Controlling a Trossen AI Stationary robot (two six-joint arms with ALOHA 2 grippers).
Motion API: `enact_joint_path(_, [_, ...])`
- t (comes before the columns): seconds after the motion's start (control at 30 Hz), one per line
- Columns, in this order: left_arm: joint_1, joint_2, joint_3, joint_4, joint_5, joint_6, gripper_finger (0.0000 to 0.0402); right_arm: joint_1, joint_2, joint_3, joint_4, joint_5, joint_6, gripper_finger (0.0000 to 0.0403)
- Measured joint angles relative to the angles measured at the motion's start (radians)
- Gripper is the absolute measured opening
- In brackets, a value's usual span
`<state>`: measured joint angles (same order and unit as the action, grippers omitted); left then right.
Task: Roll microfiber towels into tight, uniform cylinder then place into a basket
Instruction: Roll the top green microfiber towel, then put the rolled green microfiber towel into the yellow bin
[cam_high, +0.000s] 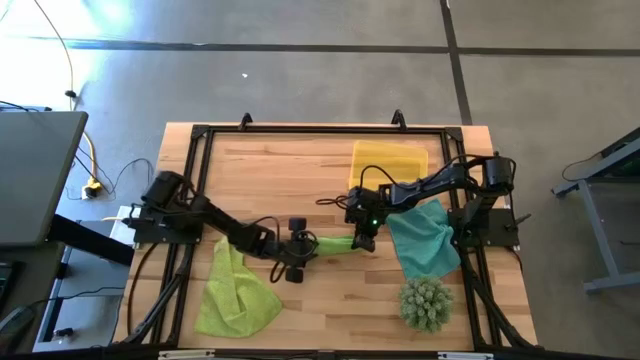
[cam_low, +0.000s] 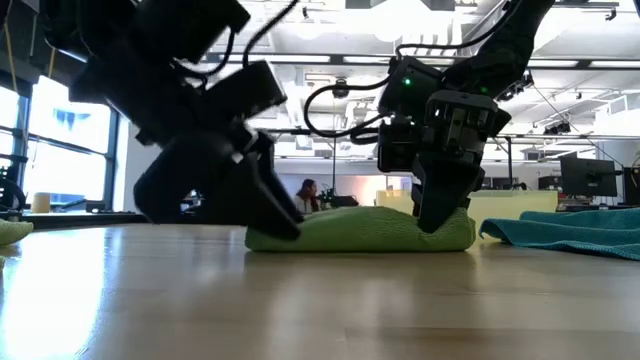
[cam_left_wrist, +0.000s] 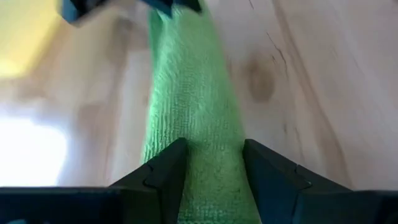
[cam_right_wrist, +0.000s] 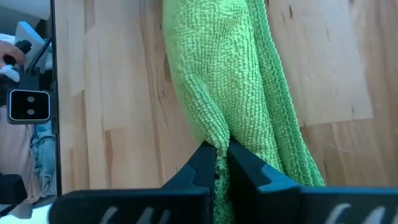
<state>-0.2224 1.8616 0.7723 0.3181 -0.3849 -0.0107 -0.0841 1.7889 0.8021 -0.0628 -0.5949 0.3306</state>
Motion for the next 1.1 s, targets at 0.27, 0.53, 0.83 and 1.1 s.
enact_joint_path(0.27, [0.0, -0.003, 0.003, -0.066, 0.053, -0.192, 0.0153, -0.005, -0.032, 0.0, -0.009, 0.012, -0.191, 0.0089])
enact_joint_path(0.53, [0.005, -0.004, 0.003, -0.075, 0.08, -0.327, 0.0153, 0.044, -0.18, 0.0, -0.067, 0.234, -0.554, 0.0124])
enact_joint_path(0.83, [0.016, -0.003, 0.002, -0.076, 0.094, -0.369, 0.0152, 0.242, -0.263, 0.001, 0.082, 0.476, -0.679, 0.0117])
enact_joint_path(1.1, [0.032, -0.002, 0.002, -0.076, 0.102, -0.451, 0.0152, 0.337, -0.11, 0.003, 0.19, 0.695, -0.688, 0.0118])
